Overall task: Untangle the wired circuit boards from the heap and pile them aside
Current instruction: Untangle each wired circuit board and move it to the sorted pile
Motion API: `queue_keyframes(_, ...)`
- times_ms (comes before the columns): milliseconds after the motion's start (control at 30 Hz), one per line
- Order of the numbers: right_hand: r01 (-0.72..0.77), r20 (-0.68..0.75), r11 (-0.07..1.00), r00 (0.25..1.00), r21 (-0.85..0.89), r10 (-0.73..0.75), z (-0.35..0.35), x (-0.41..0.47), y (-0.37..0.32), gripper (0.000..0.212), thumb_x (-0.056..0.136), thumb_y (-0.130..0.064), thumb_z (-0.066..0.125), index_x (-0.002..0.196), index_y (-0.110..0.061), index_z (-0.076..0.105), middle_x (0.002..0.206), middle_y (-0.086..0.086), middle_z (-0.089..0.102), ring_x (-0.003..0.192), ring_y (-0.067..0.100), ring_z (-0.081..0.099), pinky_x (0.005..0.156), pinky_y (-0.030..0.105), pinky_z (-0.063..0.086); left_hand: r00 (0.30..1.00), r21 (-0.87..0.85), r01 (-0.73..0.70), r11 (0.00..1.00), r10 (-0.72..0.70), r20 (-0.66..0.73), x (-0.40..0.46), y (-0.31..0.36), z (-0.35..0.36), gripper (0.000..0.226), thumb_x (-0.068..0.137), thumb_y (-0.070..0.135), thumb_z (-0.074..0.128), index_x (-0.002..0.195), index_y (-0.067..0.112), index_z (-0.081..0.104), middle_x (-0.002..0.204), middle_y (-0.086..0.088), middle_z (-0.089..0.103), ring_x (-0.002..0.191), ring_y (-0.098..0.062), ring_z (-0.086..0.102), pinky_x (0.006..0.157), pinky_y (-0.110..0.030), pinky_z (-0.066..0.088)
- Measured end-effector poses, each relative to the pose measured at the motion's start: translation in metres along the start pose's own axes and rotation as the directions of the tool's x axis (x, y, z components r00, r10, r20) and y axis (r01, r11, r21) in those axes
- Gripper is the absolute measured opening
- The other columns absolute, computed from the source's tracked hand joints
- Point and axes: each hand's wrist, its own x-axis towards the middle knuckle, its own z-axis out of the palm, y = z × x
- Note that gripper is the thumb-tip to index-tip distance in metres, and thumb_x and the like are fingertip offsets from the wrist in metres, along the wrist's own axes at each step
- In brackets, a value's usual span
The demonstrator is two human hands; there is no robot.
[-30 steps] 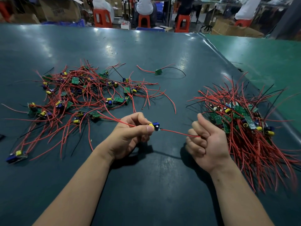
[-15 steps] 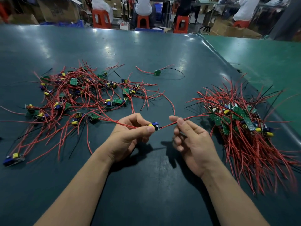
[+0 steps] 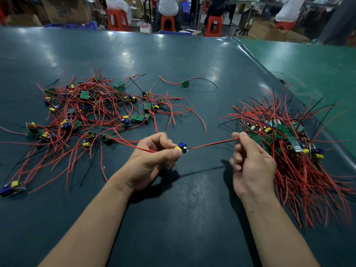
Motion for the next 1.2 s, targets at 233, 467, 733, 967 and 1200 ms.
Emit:
queue_keyframes(233,0.23,-0.145,0.957,0.955,-0.177,-0.257,0.002,-0.003,0.007,0.017,0.089,-0.006,0.067,0.083,-0.019,0.076,0.053,-0.008,0.055,0.04,0.007,0.037,0.038,0.018,0.029,0.992,-0.018,-0.037,0.999,0.034,-0.125,0.002,-0.002,0.003,0.017,0.067,-0.004,0.064,0.062,0.013,0.06,0.06,-0.004,0.058,0.047,-0.013,0.044,0.047,-0.021,0.039)
queue_keyframes(467,0.363,-0.023,0.861,0.918,-0.358,-0.396,-0.006,-0.004,0.002,0.015,0.094,-0.005,0.059,0.098,-0.017,0.069,0.074,0.003,0.06,0.053,0.017,0.05,0.05,0.032,0.043,0.922,-0.068,-0.202,0.977,0.166,-0.351,0.007,0.009,-0.004,0.011,0.073,0.009,0.07,0.079,0.015,0.063,0.062,0.003,0.058,0.06,-0.011,0.05,0.056,-0.019,0.045)
queue_keyframes(733,0.618,0.278,0.615,0.779,-0.49,-0.561,0.004,-0.025,0.012,0.017,0.09,-0.022,0.06,0.106,-0.028,0.065,0.071,-0.011,0.057,0.061,0.007,0.053,0.057,0.015,0.044,0.901,-0.144,-0.331,0.933,0.267,-0.342,0.004,0.017,0.003,0.018,0.072,0.002,0.07,0.063,0.017,0.067,0.097,-0.011,0.073,0.1,-0.021,0.068,0.088,-0.027,0.052)
queue_keyframes(967,0.378,0.2,0.86,0.924,-0.342,-0.326,0.003,-0.017,0.003,0.017,0.098,-0.024,0.058,0.087,-0.021,0.07,0.059,-0.006,0.057,0.045,0.008,0.049,0.041,0.021,0.039,0.976,-0.276,-0.172,0.946,0.126,-0.176,-0.004,0.025,0.009,0.048,0.042,0.051,0.091,0.066,0.019,0.065,0.054,0.003,0.056,0.029,0.0,0.038,0.033,-0.01,0.03)
queue_keyframes(1200,0.032,0.48,0.921,0.86,-0.389,0.173,0.011,-0.025,0.013,0.021,0.083,-0.032,0.068,0.082,-0.014,0.076,0.049,0.001,0.04,0.035,0.008,0.031,0.036,0.014,0.023,0.985,0.247,0.011,0.969,0.031,-0.168,-0.007,-0.011,0.04,0.025,0.065,0.033,0.078,0.065,0.011,0.066,0.05,-0.006,0.056,0.029,-0.011,0.039,0.034,-0.013,0.029)
